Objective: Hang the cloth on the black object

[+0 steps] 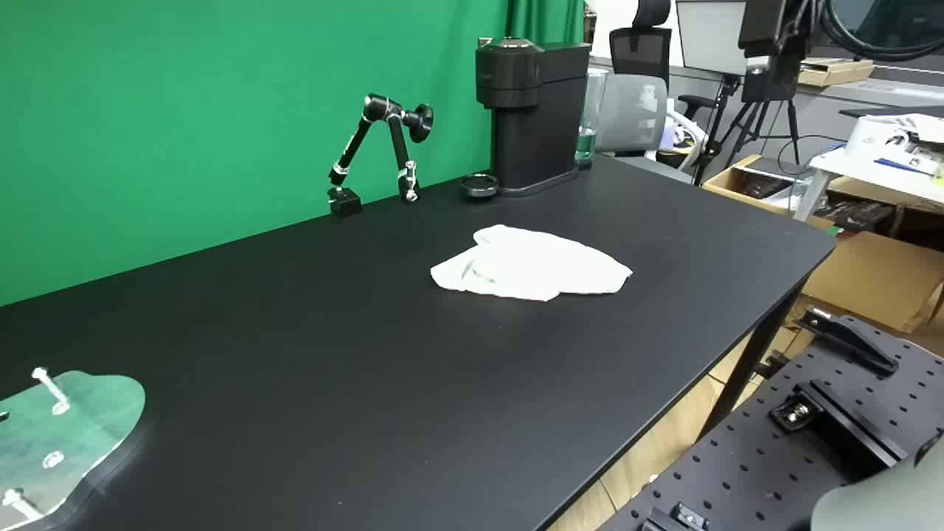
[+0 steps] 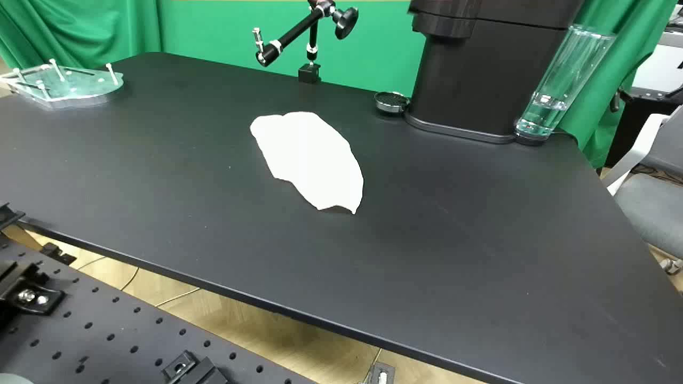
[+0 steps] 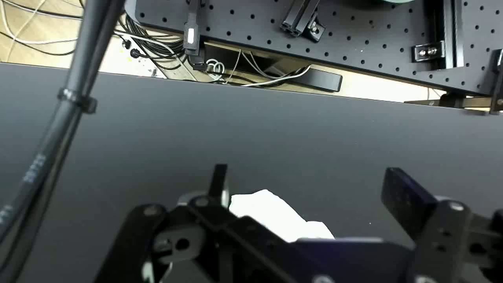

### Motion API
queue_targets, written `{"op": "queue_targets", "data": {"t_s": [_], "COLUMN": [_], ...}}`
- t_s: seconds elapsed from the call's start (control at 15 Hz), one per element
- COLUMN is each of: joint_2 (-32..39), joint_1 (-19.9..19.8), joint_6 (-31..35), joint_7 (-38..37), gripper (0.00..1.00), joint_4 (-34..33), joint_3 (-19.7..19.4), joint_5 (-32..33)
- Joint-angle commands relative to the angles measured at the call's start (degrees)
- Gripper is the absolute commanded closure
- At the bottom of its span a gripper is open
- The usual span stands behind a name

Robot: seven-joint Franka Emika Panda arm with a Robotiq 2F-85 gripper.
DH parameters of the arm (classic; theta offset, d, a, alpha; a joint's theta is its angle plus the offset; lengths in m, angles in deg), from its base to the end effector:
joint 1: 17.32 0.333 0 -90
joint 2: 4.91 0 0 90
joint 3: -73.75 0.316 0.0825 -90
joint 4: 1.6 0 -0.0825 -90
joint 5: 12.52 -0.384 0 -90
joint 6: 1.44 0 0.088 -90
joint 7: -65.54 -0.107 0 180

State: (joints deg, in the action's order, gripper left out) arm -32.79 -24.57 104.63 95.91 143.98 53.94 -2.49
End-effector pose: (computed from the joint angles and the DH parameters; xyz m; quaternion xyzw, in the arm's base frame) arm 0.3252 -0.1802 0.4116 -0.9899 -0.0897 0.0984 0.0495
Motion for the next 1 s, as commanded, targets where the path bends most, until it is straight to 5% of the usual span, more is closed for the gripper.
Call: {"op": "queue_targets", "data": {"t_s": [0.0,0.53,0.93], "joint_2": [0.13,0.13,4.37], "joint_1": [-0.76,-0.75,0.06], "joint_6": [-0.1,-0.1,21.32], "joint_7": [0.29,0.31,-2.13], "gripper": [0.0,0.0,0.0], "joint_4": [-0.09,-0.09,2.03], "joint_3": [0.73,0.73,4.18], "joint_5": [-0.35,-0.35,3.81]}}
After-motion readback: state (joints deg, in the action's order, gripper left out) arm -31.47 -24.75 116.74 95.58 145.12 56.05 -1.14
